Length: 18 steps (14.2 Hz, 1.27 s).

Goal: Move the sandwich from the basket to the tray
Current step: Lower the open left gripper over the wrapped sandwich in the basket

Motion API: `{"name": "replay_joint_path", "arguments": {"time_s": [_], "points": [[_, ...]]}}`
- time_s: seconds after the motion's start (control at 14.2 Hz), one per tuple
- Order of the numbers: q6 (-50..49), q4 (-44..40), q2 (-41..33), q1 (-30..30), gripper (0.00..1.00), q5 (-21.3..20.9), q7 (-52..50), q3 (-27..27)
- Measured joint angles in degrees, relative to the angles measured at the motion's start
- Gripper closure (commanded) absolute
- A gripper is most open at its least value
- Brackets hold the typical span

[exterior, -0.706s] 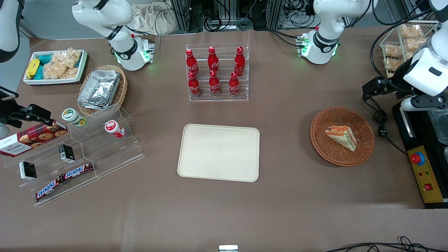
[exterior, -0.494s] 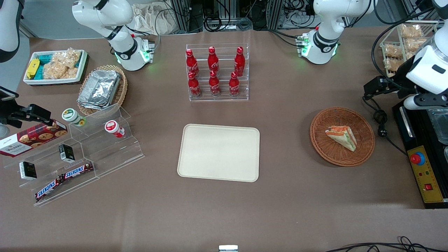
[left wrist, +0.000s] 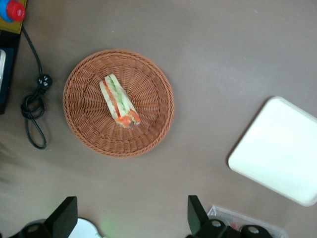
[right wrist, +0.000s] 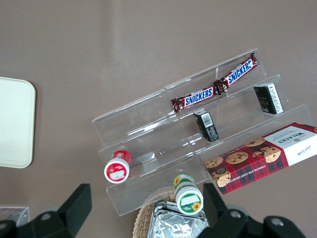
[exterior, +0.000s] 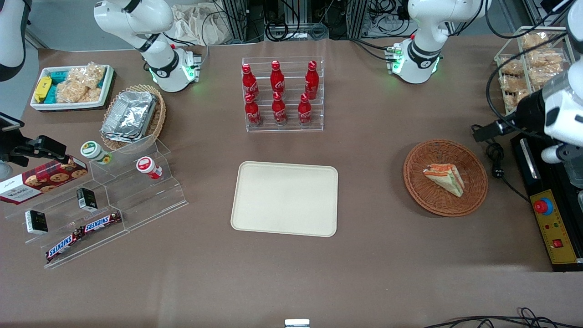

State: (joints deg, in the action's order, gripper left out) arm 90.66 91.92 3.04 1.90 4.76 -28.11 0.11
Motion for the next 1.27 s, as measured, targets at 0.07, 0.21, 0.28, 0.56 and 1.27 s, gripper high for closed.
{"name": "replay_joint_path", "arguments": {"time_s": [0.07, 0.21, 0.28, 0.56, 1.27], "points": [[4.14, 3.56, -0.21, -0.69, 0.00, 0.10, -1.94, 0.27], [13.16, 11.99, -0.78, -1.34, 0.00, 0.11, -6.82, 0.33], [17.07, 16.06, -0.89, -1.33, 0.00, 0.11, -9.60, 0.31], [32.44, 30.26, 0.27, -1.29, 0.00, 0.10, -18.19, 0.20], [43.81, 34.52, 11.74, -1.21, 0.12, -8.72, -34.16, 0.13]]}}
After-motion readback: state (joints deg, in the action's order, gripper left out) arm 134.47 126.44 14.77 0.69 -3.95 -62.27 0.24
